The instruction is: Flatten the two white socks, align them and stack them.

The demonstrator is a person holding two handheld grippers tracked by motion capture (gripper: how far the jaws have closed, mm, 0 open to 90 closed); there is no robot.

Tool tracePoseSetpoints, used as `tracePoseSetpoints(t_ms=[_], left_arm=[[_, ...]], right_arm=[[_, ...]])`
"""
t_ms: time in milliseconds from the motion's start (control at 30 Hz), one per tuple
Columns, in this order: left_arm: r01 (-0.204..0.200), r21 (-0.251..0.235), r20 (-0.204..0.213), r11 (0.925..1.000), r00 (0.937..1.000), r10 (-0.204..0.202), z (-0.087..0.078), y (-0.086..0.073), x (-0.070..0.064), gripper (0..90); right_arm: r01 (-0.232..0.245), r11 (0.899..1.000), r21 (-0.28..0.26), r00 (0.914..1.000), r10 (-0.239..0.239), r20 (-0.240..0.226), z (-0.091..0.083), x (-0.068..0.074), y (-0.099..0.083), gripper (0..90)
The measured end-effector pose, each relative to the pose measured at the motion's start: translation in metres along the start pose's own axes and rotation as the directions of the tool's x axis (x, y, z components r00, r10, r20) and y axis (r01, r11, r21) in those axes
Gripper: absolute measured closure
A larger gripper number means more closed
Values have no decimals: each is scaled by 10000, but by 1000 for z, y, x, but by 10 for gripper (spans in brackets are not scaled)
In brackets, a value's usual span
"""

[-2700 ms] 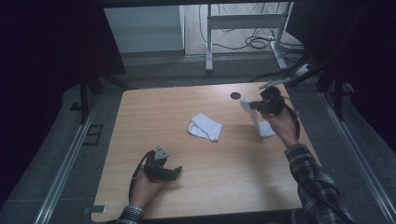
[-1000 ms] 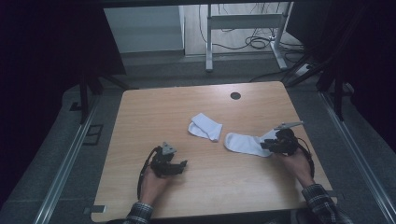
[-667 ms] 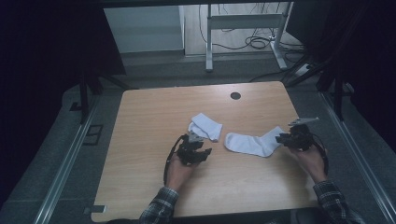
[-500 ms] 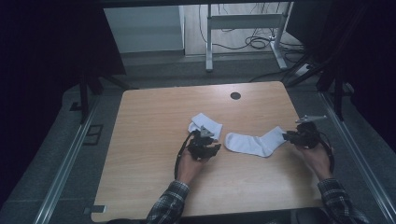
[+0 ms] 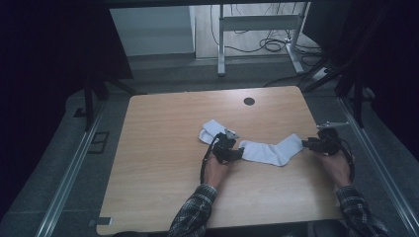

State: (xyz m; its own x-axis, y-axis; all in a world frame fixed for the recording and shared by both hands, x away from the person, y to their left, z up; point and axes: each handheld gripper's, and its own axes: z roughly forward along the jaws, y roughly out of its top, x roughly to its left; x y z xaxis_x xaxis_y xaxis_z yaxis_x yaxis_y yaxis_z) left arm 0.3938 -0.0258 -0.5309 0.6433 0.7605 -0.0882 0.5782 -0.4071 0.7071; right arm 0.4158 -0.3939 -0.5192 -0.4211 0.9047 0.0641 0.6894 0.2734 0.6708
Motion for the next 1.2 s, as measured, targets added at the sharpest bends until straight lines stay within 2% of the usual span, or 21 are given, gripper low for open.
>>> tracePoseSetpoints(t_ms=[100, 133, 167, 200, 233, 300, 400, 500, 600, 633, 667, 733, 800, 833, 900, 933, 1067, 1100, 1133, 1200], left_arm=[[-175, 182, -93, 9997, 9998, 176, 5, -3, -2, 559], [-256, 107, -122, 9996, 9996, 257, 6, -4, -3, 601], [-65, 102, 223, 9999, 9997, 63, 5, -5, -2, 724], [-65, 102, 223, 9999, 9997, 63, 5, -5, -2, 779], [29, 121, 359, 9999, 9993, -33, 5, -5, -1, 779], [114, 102, 534, 9999, 9985, -119, 4, -6, 0, 851], [298, 8, 710, 9996, 9970, -297, -2, -9, 2, 858], [407, -144, 834, 9991, 9957, -393, -14, -10, 5, 858], [258, -323, 864, 9991, 9960, -230, -29, -11, 6, 857], [214, -360, 847, 9991, 9962, -183, -35, -12, 6, 857], [140, -398, 841, 9991, 9964, -106, -41, -13, 6, 857], [21, -405, 850, 9992, 9964, 14, -51, -15, 7, 856], [-89, -402, 778, 9992, 9969, 120, -61, -18, 8, 854], [-127, -370, 767, 9992, 9969, 155, -65, -20, 9, 854], [-173, -398, 694, 9991, 9974, 201, -75, -24, 12, 852], [-248, -391, 607, 9989, 9978, 271, -79, -26, 14, 852], [-154, -449, 420, 9989, 9990, 173, -97, -36, 19, 853], [-198, -471, 372, 9987, 9991, 216, -102, -39, 20, 854], [-138, -476, 368, 9988, 9992, 156, -106, -42, 21, 854], [23, -529, 400, 9986, 9992, -2, -115, -50, 24, 856]], right_arm=[[146, 9998, 139, 9998, -147, 94, 5, 1, -1, 618], [169, 9997, 168, 9998, -170, 40, 6, 2, -1, 662], [128, 9998, 140, 9996, -124, -260, 7, 4, -2, 767], [134, 9998, 164, 9994, -128, -315, 7, 5, -2, 805], [134, 9998, 164, 9994, -128, -315, 7, 5, -2, 805], [203, 9995, 260, 9994, -195, -301, 6, 9, -2, 819], [359, 9990, 263, 9990, -351, -289, 2, 12, -2, 822], [388, 9992, 118, 9980, -381, -510, -7, 16, -2, 821], [555, 9984, -112, 9952, -562, -798, -22, 26, 0, 819], [555, 9984, -112, 9952, -562, -798, -22, 26, 0, 819], [677, 9975, -176, 9933, -691, -927, -28, 33, 1, 818], [759, 9968, -243, 9921, -780, -980, -30, 37, 1, 819], [907, 9953, -330, 9884, -940, -1192, -37, 47, 2, 817], [907, 9953, -330, 9884, -940, -1192, -37, 47, 2, 817], [1019, 9939, -424, 9835, -1071, -1458, -43, 58, 2, 816], [1019, 9939, -424, 9835, -1071, -1458, -43, 58, 2, 816], [1141, 9920, -547, 9751, -1224, -1849, -48, 75, 2, 814], [1301, 9899, -570, 9706, -1388, -1967, -49, 84, 2, 814], [1301, 9899, -570, 9706, -1388, -1967, -49, 84, 2, 814], [1463, 9875, -581, 9653, -1554, -2099, -50, 94, 2, 815]])
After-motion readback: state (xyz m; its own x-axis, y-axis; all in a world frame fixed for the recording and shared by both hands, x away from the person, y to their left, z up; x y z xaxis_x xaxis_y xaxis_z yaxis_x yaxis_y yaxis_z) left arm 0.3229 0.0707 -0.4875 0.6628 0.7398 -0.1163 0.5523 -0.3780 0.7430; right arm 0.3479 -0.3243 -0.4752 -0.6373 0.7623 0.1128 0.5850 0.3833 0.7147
